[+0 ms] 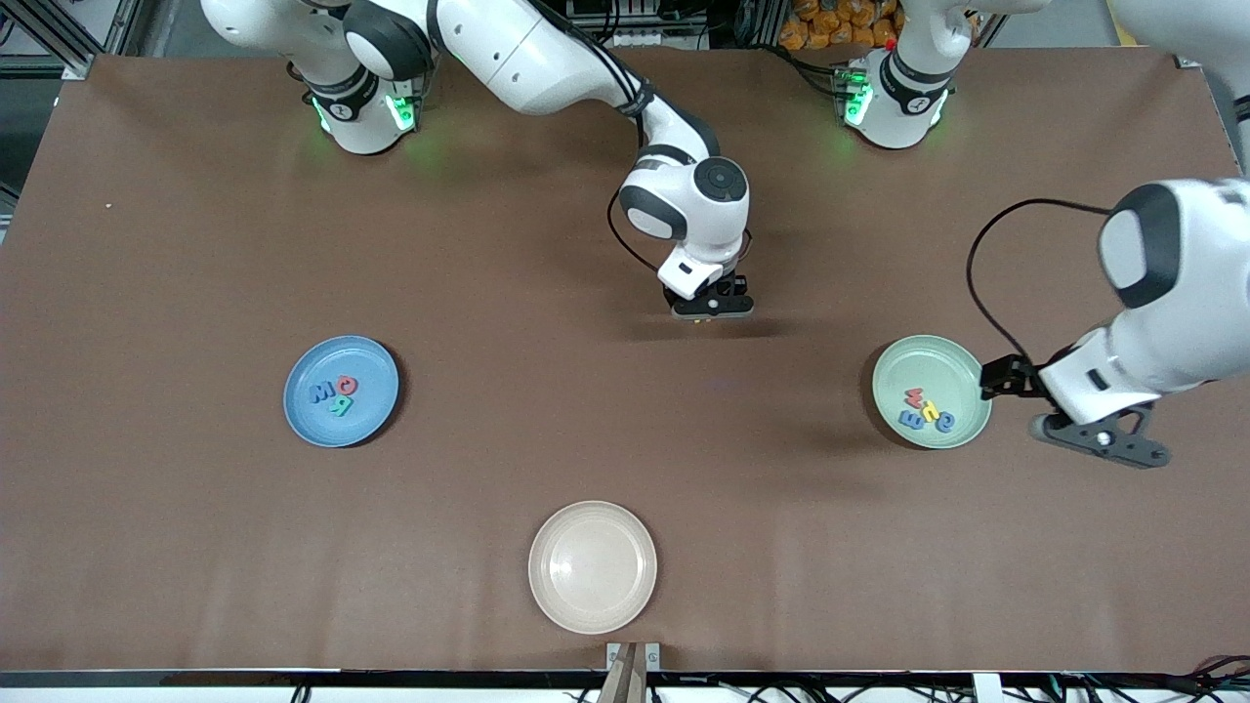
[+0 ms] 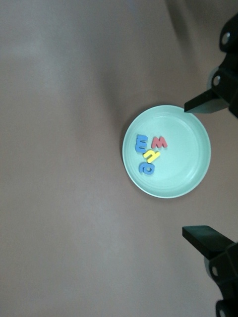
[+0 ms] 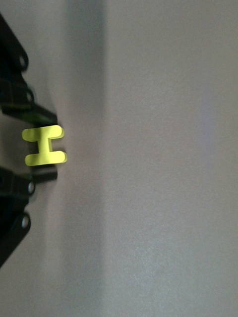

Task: Sort uppercase to blue plate, lowercase to green plate
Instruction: 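Grasp the yellow H with the right gripper while the left gripper withdraws, then carry the yellow H to the blue plate with the right gripper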

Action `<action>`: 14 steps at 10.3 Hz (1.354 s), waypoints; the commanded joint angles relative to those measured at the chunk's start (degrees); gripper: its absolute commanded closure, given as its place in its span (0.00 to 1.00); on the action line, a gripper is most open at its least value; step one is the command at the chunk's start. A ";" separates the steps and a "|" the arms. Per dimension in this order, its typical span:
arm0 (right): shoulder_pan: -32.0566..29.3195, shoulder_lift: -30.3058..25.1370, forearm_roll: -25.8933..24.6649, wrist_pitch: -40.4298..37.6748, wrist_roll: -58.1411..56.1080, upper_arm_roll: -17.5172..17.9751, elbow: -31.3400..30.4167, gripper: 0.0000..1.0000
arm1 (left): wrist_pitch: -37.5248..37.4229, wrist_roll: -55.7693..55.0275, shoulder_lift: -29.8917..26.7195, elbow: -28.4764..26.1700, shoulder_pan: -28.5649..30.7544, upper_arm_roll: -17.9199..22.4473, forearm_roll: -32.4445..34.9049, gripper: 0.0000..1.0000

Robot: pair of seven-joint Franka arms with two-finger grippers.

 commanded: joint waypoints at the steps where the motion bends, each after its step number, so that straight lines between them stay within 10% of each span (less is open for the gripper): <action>1: 0.13 1.19 -1.58 0.06 -0.26 -0.46 1.53 1.00 | -9.75 -7.10 -1.91 6.88 -0.17 1.15 -0.63 0.00; 9: -18.29 -19.43 12.81 -23.82 -9.66 -0.02 -1.35 1.00 | -20.85 -19.79 -6.05 13.67 -0.53 -2.52 6.75 0.00; 12: -29.54 -23.15 12.48 -35.94 -16.76 -0.10 -3.30 1.00 | -21.56 -19.97 -6.75 14.20 11.30 -15.84 8.59 0.00; 14: -36.49 -27.00 11.86 -36.86 -22.81 -0.28 -9.15 1.00 | -21.56 -19.97 -7.37 14.29 12.13 -17.12 10.01 0.00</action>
